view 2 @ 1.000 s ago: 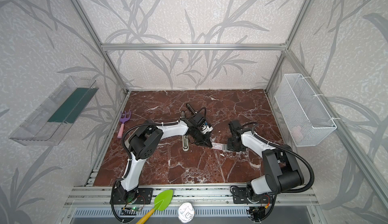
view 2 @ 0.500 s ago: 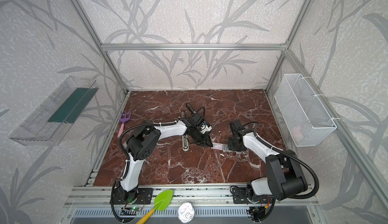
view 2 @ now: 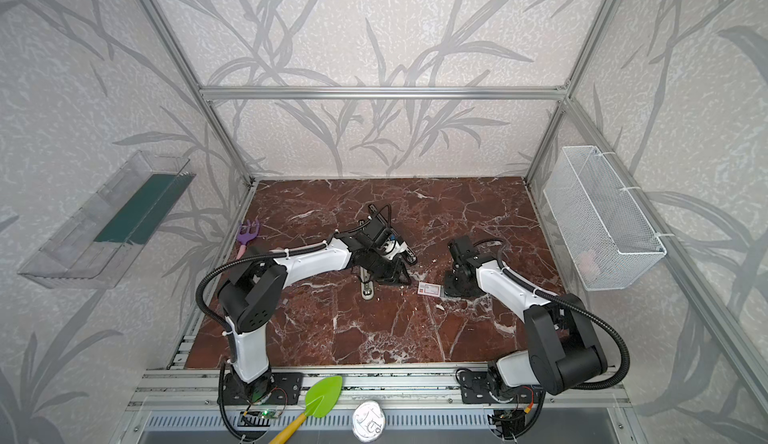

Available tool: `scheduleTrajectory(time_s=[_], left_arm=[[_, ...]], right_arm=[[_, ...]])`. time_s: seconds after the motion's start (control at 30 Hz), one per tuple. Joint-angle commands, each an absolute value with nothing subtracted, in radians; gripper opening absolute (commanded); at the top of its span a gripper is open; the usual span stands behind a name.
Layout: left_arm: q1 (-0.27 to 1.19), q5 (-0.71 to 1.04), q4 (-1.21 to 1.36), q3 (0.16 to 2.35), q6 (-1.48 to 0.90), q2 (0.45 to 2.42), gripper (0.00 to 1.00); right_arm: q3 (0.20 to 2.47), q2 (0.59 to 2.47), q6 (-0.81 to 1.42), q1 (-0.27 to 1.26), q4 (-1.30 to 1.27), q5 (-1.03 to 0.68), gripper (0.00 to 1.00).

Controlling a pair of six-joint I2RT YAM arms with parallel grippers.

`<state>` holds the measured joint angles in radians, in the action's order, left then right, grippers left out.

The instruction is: Load the staples into the stapler

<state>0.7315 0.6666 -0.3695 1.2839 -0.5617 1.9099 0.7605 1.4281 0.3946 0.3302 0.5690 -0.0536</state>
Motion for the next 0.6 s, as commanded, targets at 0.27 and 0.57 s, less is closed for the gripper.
scheduleTrajectory(time_s=[0.27, 0.57], left_arm=[[0.727, 0.625, -0.373, 1.247, -0.574, 1.856, 0.39], [0.719, 0.616, -0.369, 1.236, -0.576, 1.839, 0.39]], right_arm=[[0.801, 1.498, 0.407, 0.334, 0.558, -0.024, 0.15], [0.801, 1.532, 0.408, 0.334, 0.55, -0.026, 0.09]])
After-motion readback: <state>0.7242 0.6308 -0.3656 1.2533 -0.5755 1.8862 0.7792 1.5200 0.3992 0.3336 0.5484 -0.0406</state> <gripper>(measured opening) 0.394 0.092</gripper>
